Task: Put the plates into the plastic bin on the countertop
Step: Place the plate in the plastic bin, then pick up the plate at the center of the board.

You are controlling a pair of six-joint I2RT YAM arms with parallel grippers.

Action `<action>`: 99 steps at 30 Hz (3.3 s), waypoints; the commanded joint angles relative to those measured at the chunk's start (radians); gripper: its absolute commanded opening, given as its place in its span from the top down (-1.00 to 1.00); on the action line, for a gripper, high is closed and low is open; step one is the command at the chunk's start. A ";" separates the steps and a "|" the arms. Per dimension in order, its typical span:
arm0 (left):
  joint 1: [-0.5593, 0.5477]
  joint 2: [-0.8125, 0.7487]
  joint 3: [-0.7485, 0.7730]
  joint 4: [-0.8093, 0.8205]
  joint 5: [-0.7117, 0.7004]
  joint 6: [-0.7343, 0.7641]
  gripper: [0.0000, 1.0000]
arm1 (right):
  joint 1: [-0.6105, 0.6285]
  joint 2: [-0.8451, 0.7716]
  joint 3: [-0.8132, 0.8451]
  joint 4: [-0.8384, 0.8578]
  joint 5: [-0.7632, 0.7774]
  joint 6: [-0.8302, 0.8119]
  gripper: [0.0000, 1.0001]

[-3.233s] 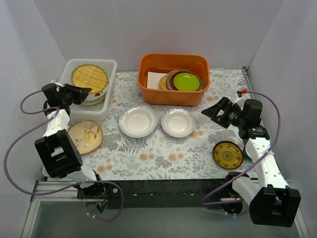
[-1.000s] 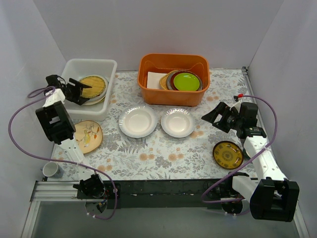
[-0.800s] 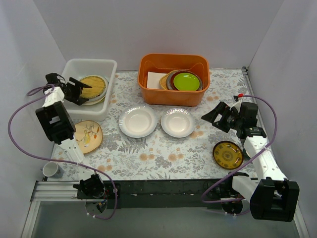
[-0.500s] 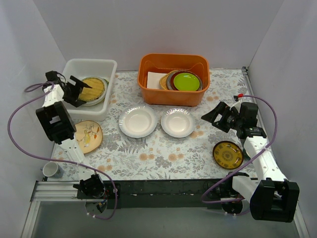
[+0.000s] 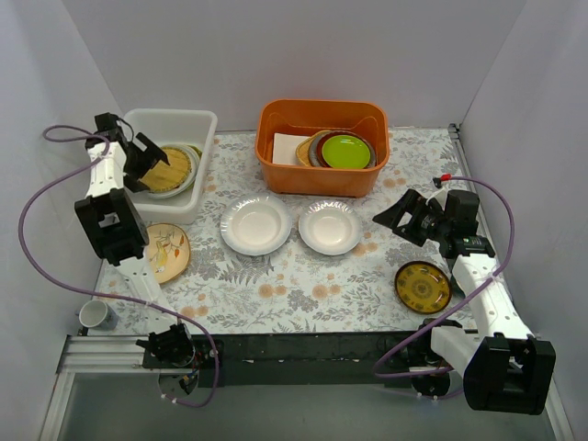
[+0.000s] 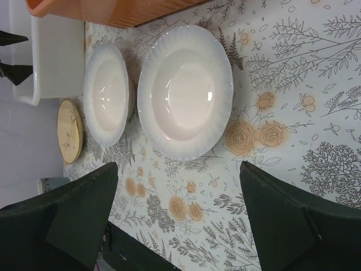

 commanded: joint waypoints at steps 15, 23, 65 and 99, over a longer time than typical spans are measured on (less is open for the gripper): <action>-0.159 -0.478 -0.165 -0.013 -0.170 0.034 -0.96 | 0.022 -0.051 0.001 -0.051 -0.046 -0.080 -0.91; -0.245 -0.677 -0.386 0.019 -0.139 0.039 -0.96 | 0.224 -0.047 -0.018 -0.044 0.021 -0.067 -0.89; -0.251 -1.033 -0.435 -0.087 -0.116 0.037 -0.96 | 1.174 0.984 0.668 0.680 0.180 0.242 -0.78; -0.251 -1.141 -0.472 -0.067 -0.086 0.003 -0.96 | 1.188 1.374 0.870 0.871 0.331 0.549 -0.52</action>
